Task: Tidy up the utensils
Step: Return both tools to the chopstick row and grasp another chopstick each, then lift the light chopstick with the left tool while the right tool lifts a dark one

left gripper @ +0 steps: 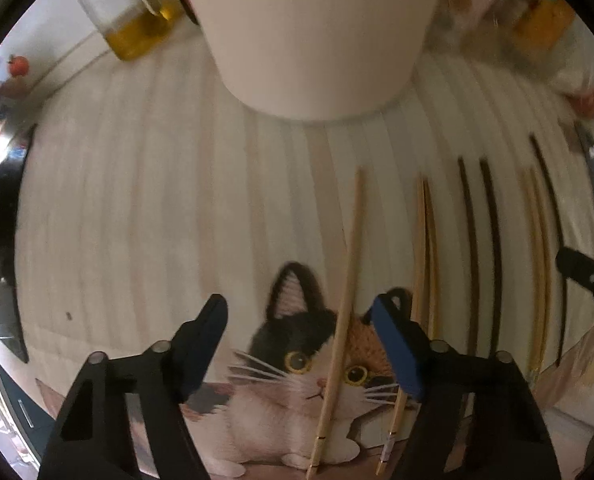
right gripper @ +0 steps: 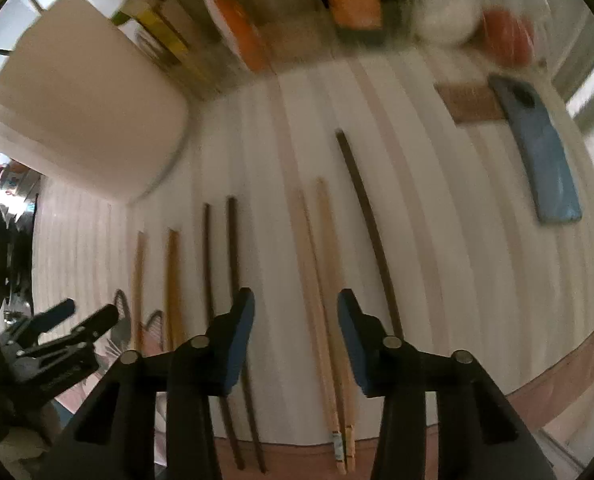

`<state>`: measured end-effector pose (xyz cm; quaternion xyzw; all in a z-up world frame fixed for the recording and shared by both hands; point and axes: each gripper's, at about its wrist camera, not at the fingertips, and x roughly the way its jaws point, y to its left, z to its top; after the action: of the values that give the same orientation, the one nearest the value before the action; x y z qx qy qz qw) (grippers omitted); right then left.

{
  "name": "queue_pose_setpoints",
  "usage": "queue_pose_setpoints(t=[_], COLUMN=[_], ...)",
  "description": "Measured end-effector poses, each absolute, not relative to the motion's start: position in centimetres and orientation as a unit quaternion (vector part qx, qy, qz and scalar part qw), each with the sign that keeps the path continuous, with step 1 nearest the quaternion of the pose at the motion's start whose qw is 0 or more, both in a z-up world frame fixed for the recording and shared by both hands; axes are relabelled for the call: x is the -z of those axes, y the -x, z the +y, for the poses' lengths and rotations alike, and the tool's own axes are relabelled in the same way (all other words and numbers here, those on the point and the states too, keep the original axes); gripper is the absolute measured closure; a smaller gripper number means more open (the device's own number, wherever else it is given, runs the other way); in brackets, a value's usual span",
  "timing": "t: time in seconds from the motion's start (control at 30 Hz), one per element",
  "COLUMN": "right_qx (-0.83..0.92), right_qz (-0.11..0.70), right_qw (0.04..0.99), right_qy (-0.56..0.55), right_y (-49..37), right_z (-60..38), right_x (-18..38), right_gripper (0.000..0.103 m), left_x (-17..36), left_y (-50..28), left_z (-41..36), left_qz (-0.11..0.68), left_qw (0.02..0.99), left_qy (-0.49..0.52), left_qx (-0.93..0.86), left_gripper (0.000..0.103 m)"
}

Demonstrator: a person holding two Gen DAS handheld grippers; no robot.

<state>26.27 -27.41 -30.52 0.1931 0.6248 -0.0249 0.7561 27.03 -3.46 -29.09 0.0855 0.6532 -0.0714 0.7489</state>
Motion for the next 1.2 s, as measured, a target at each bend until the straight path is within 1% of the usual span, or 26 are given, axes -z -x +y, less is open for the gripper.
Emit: queue_pose_setpoints(t=[0.03,0.07,0.13,0.2,0.23,0.27,0.3,0.5,0.53,0.57,0.67,0.7,0.73,0.87,1.03,1.2], right_qx=[0.026,0.028,0.023,0.012,0.003,-0.004,-0.012,-0.026,-0.024,-0.021,-0.016,-0.012,-0.007,0.008,-0.004,-0.003], right_qz=[0.627,0.63,0.633,0.633,0.632,0.632,0.633,0.65,0.654,0.66,0.666,0.667,0.668,0.678,0.701,0.702], right_qw=[0.753,0.75,0.746,0.745,0.746,0.747,0.748,0.742,0.741,0.738,0.738,0.738,0.737,0.725,0.705,0.705], right_qy=[-0.197,-0.199,-0.207,-0.211,-0.208,-0.205,-0.202,-0.162,-0.153,-0.14,-0.108,-0.103,-0.104,-0.118,-0.11,-0.099], right_y=[-26.1,-25.9,-25.8,-25.9,-26.0,-26.1,-26.4,-28.0,-28.2,-28.4,-28.7,-28.7,-28.6,-28.1,-29.0,-30.4], right_z=[-27.7,-27.9,-28.0,-27.6,-27.1,-26.6,-26.1,-22.7,-22.3,-21.9,-21.0,-21.0,-21.1,-22.8,-23.7,-22.9], right_x=[30.9,31.2,31.5,31.4,31.2,31.1,31.0,32.0,32.3,32.7,33.0,33.0,33.1,33.2,33.5,33.5], right_gripper=[0.064,0.066,0.069,0.069,0.069,0.069,0.069,0.069,0.071,0.078,0.091,0.095,0.097,0.097,0.097,0.096], left_x=[29.7,30.1,30.3,30.2,30.1,30.1,30.1,29.9,29.8,29.8,29.7,29.7,29.5,29.1,28.8,29.2], left_y=[-27.0,-26.9,-27.0,-27.2,-27.3,-27.4,-27.5,-29.2,-29.4,-29.5,-29.8,-29.9,-30.0,-30.4,-30.4,-29.2], left_z=[-3.7,-3.9,-4.2,-4.5,-4.5,-4.5,-4.5,-1.6,-1.2,-0.9,0.2,0.4,0.6,2.8,4.2,1.6], left_qz=[0.657,0.659,0.654,0.65,0.649,0.65,0.65,0.657,0.658,0.659,0.662,0.663,0.664,0.667,0.667,0.661], left_qw=[0.745,0.743,0.746,0.749,0.75,0.75,0.751,0.75,0.75,0.749,0.747,0.746,0.745,0.743,0.743,0.748], left_qy=[-0.088,-0.09,-0.089,-0.088,-0.082,-0.076,-0.077,-0.042,-0.038,-0.034,-0.025,-0.02,-0.016,0.006,0.006,-0.001], left_qx=[0.076,0.08,0.083,0.091,0.096,0.096,0.092,0.066,0.064,0.064,0.062,0.062,0.061,0.061,0.06,0.056], left_gripper=[0.04,0.048,0.055,0.068,0.084,0.095,0.098,0.098,0.098,0.098,0.098,0.098,0.098,0.098,0.098,0.099])
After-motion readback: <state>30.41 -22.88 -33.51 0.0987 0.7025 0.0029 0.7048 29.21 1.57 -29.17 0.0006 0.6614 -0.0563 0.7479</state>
